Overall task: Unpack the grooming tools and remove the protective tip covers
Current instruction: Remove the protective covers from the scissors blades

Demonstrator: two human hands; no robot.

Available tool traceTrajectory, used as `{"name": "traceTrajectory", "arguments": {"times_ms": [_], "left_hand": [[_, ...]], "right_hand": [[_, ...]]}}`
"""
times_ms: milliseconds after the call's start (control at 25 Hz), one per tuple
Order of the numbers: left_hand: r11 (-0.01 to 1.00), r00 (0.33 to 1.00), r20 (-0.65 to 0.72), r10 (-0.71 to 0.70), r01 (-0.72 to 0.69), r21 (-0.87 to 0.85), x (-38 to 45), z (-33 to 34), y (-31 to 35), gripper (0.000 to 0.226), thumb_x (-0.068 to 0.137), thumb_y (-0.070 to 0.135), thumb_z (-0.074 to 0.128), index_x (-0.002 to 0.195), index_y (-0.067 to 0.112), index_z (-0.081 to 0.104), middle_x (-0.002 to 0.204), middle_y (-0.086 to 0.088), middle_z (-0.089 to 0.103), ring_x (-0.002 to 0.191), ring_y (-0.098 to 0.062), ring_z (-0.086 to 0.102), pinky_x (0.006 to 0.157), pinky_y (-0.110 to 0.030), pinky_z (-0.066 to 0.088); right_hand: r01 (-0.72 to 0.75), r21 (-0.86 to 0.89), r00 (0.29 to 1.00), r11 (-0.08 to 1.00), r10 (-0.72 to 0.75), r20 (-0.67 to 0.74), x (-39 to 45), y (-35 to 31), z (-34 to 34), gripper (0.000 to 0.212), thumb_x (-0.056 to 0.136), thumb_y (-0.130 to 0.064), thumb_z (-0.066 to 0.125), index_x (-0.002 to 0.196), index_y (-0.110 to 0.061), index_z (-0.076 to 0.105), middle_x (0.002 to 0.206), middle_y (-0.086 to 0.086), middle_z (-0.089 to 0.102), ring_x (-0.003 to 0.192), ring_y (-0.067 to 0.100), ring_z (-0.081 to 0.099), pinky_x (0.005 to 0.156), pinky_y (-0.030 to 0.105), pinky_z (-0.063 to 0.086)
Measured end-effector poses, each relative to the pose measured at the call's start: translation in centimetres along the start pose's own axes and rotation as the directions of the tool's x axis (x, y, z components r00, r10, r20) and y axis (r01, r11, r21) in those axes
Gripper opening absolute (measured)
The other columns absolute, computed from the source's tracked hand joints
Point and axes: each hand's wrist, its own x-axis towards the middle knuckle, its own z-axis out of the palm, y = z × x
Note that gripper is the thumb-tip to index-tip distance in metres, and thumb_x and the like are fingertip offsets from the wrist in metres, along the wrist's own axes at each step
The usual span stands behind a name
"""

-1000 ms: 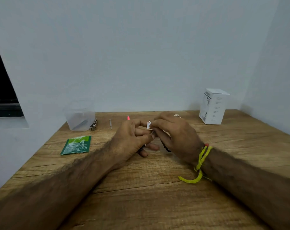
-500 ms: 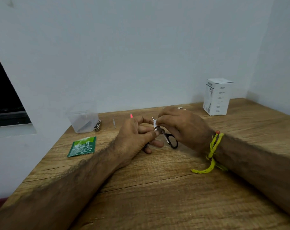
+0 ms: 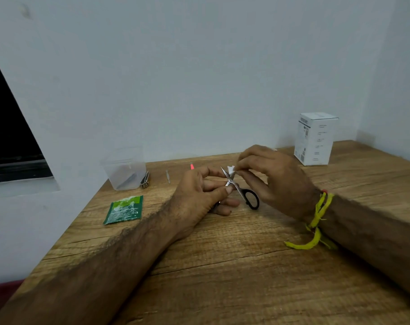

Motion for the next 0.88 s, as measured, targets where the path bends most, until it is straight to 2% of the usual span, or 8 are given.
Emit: {"name": "traceTrajectory", "arguments": {"times_ms": [160, 240, 400, 680, 760, 880], "left_hand": [[0.999, 1.000, 0.001, -0.021, 0.021, -0.048, -0.06, 0.06, 0.01, 0.026, 0.091, -0.005, 0.067, 0.114, 0.003, 0.058, 0.096, -0.015, 0.078, 0.075, -0.026, 0.077, 0.058, -0.030, 0.062], [0.998, 1.000, -0.007, -0.030, 0.030, -0.052, -0.01, 0.06, 0.02, 0.023, 0.093, -0.005, 0.065, 0.112, 0.003, 0.058, 0.092, -0.015, 0.079, 0.073, -0.025, 0.077, 0.059, -0.031, 0.063], [0.996, 0.999, -0.012, -0.045, 0.044, -0.081, 0.00, 0.01, 0.19, 0.019, 0.094, -0.004, 0.064, 0.111, 0.002, 0.057, 0.084, -0.014, 0.078, 0.069, -0.023, 0.075, 0.058, -0.030, 0.062], [0.996, 0.998, -0.022, -0.054, 0.052, -0.071, -0.07, 0.11, 0.37, 0.018, 0.094, -0.004, 0.063, 0.111, 0.002, 0.060, 0.087, -0.015, 0.078, 0.071, -0.024, 0.076, 0.062, -0.031, 0.064], [0.996, 0.998, -0.023, -0.055, 0.054, -0.073, -0.19, -0.02, 0.41, 0.020, 0.094, -0.004, 0.064, 0.112, 0.001, 0.059, 0.087, -0.015, 0.078, 0.071, -0.024, 0.076, 0.063, -0.032, 0.064], [0.996, 0.999, -0.018, -0.047, 0.046, -0.070, -0.12, 0.11, 0.25, 0.020, 0.094, -0.003, 0.064, 0.113, 0.001, 0.059, 0.088, -0.017, 0.078, 0.073, -0.026, 0.076, 0.064, -0.033, 0.064]], "right_hand": [[0.067, -0.009, 0.986, 0.998, -0.065, 0.151, -0.81, 0.08, -0.04, 0.012, 0.091, -0.010, 0.067, 0.100, -0.006, 0.074, 0.102, 0.007, 0.070, 0.090, 0.027, 0.067, 0.074, 0.046, 0.054], [0.081, -0.023, 0.980, 0.996, -0.076, 0.183, -0.80, 0.34, -0.27, 0.013, 0.091, -0.010, 0.068, 0.101, -0.007, 0.075, 0.103, 0.008, 0.070, 0.089, 0.028, 0.068, 0.071, 0.047, 0.055], [0.105, -0.029, 0.976, 0.994, -0.097, 0.197, -0.51, 0.40, -0.27, 0.014, 0.091, -0.008, 0.067, 0.102, -0.006, 0.076, 0.104, 0.009, 0.072, 0.090, 0.030, 0.070, 0.072, 0.048, 0.055], [0.114, -0.060, 0.972, 0.992, -0.099, 0.213, -0.56, -0.34, -0.09, 0.014, 0.091, -0.013, 0.063, 0.095, -0.008, 0.075, 0.099, 0.006, 0.071, 0.082, 0.029, 0.067, 0.067, 0.045, 0.053], [0.117, -0.056, 0.967, 0.992, -0.101, 0.235, -0.54, -0.43, -0.07, 0.012, 0.091, -0.012, 0.065, 0.097, -0.008, 0.075, 0.101, 0.007, 0.071, 0.085, 0.029, 0.068, 0.069, 0.045, 0.054], [0.108, -0.057, 0.979, 0.993, -0.096, 0.178, -0.55, -0.08, -0.24, 0.011, 0.092, -0.011, 0.065, 0.099, -0.007, 0.074, 0.100, 0.007, 0.071, 0.087, 0.029, 0.069, 0.069, 0.046, 0.055]]}}
